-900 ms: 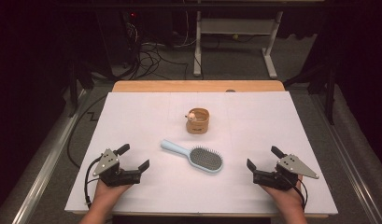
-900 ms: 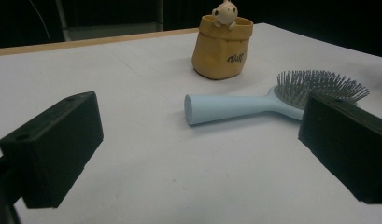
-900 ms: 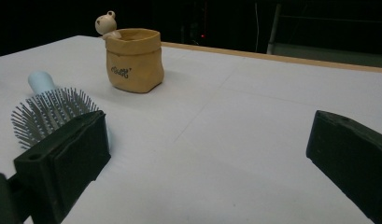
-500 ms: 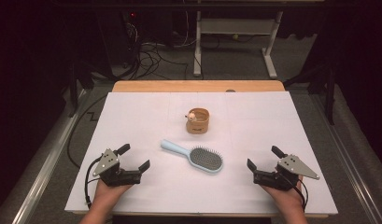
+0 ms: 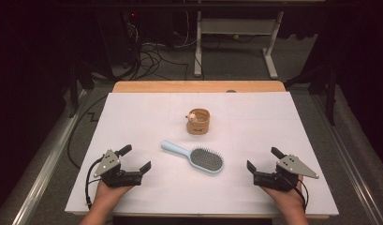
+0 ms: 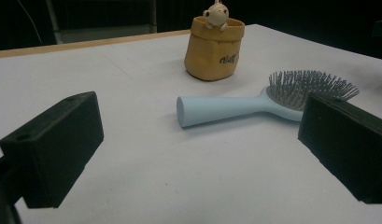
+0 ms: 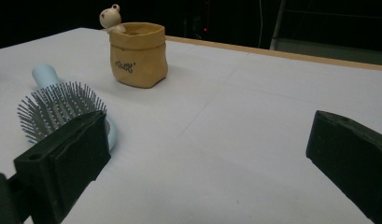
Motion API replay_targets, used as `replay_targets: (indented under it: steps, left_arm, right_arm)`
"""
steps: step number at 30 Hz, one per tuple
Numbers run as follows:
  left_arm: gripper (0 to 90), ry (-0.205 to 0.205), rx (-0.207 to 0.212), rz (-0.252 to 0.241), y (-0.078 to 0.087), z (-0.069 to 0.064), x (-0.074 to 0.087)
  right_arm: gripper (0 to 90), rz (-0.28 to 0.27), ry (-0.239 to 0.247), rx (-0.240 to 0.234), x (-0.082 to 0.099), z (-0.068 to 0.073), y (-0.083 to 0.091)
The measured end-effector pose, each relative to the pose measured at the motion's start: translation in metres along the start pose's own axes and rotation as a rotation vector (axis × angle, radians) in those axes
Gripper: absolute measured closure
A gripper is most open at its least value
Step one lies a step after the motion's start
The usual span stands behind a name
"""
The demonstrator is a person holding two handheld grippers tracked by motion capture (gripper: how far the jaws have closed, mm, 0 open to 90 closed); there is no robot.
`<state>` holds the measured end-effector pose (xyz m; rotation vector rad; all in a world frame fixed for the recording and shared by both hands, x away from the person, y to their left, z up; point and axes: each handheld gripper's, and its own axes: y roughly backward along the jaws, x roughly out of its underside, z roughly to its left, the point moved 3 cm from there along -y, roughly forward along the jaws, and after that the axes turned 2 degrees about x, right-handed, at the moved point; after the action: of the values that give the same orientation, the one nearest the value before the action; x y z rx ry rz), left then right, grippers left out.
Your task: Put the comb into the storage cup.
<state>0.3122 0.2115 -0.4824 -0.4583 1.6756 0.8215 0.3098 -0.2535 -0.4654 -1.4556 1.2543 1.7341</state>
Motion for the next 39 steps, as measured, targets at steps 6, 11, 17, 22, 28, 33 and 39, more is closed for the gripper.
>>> replay_targets:
  steps: [6,11,17,22,28,33,39]
  left_arm:
    - [0.9,0.007,0.003,0.010,0.000,0.000,0.000]
    - [0.9,0.009,0.004,0.014,0.000,0.000,0.000]
    - [0.9,-0.001,0.011,0.014,0.001,-0.002,0.000]
    - [1.0,0.009,0.005,0.015,0.001,0.000,-0.001]
    - [2.5,-0.009,0.015,0.012,0.002,-0.003,-0.002]
    - [0.9,-0.009,0.009,0.008,0.001,-0.003,-0.003]
    - [0.0,-0.008,0.001,-0.001,0.000,-0.002,-0.002]
  right_arm:
    - [0.1,0.049,0.023,-0.015,0.002,0.003,-0.003]
    - [0.1,0.080,0.017,-0.015,0.004,0.004,-0.006]
    - [0.1,0.122,0.018,-0.008,0.005,0.004,-0.006]
    - [0.1,0.165,0.015,-0.027,0.005,0.006,-0.008]
    - [0.1,0.200,0.020,-0.031,0.006,0.007,-0.008]
    - [0.1,0.252,0.022,-0.043,0.010,0.008,-0.011]
    - [0.1,0.292,0.019,-0.061,0.011,0.010,-0.011]
